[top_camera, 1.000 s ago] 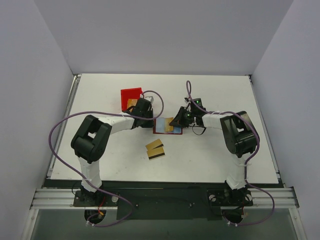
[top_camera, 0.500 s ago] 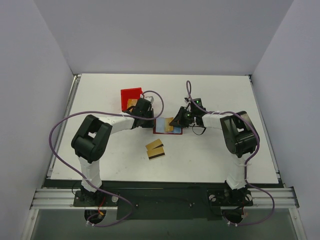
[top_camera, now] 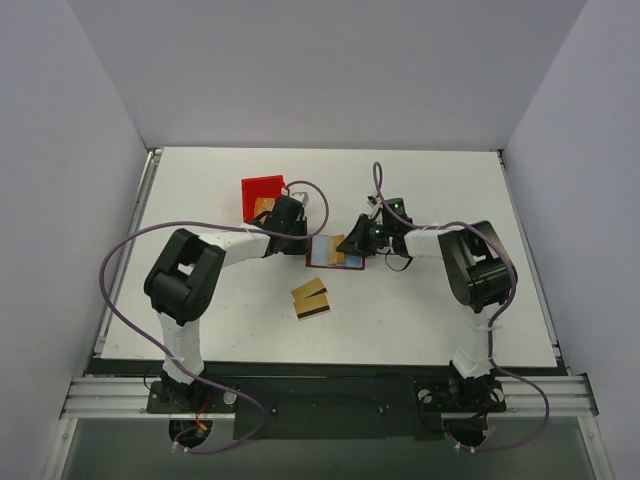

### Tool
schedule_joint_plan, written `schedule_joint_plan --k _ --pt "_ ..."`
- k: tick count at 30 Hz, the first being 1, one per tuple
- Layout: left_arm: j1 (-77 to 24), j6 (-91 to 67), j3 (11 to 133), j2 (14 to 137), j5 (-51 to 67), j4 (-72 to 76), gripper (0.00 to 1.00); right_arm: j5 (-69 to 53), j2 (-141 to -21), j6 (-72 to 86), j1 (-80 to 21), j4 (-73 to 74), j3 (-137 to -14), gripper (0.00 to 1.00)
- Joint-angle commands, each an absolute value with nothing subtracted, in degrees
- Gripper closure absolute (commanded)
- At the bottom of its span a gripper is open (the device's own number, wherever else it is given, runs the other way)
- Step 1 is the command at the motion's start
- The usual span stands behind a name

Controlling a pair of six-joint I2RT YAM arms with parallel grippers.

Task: Put the credit cards into the card holder
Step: Insert the credit card into the card holder.

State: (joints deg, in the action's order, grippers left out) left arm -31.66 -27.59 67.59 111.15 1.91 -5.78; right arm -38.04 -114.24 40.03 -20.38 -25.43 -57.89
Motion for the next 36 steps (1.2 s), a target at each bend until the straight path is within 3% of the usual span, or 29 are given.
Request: schedule_joint_plan --k 1,33,36 --pt "-33.0 -27.1 69.2 113.2 4.0 -5.0 0.82 -41.2 -116.5 38.8 -22.1 -26.4 -56.2 1.00" --pt "-35.9 -28.2 68.8 113.4 5.2 -5.3 0.83 -32.6 -118.7 45.9 -25.4 -26.2 -56.6 1.00" --pt "-36.2 -28.6 68.5 113.3 5.2 -5.2 0.83 -31.6 -117.6 45.1 -25.4 -23.6 -57.0 0.94"
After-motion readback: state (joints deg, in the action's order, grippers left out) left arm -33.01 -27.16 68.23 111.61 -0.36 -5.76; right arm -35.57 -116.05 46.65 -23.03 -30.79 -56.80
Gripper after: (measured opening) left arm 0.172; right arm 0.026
